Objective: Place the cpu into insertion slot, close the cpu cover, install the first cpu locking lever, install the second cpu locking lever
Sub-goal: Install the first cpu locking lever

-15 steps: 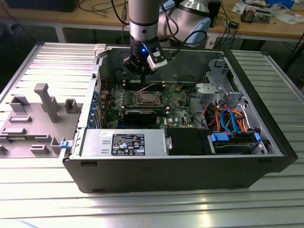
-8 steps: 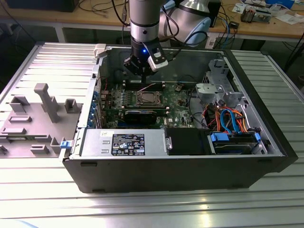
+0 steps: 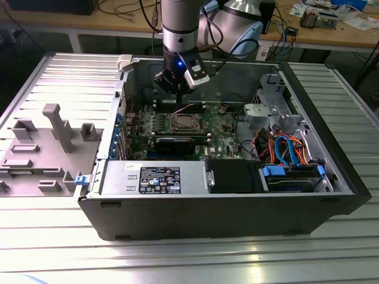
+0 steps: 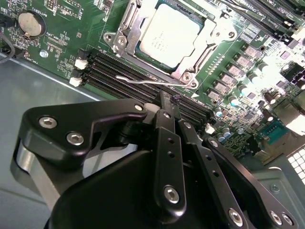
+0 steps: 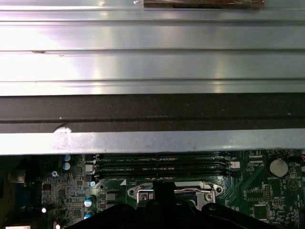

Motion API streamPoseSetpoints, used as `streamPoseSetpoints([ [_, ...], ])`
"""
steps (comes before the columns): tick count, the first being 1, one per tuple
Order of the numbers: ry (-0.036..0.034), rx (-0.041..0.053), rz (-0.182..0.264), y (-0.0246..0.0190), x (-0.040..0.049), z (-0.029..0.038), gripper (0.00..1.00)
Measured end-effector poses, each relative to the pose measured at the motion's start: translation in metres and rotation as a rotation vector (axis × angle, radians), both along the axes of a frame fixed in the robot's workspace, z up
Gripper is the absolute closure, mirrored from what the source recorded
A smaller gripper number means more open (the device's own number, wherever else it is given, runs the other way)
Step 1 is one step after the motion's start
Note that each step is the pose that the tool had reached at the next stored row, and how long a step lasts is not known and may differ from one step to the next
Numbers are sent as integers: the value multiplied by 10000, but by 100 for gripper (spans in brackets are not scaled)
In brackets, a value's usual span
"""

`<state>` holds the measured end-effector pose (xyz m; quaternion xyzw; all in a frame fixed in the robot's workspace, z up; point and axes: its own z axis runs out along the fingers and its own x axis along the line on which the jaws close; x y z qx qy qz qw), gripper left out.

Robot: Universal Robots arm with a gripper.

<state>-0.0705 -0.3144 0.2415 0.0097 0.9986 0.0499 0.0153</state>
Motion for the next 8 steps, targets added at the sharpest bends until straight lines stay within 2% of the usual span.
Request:
streamPoseSetpoints([
  [3, -1, 1, 31, 0, 1, -2, 89],
  [6, -1, -1, 432, 1, 8, -11, 89],
  [8, 0, 1, 449, 5, 32, -19, 89],
])
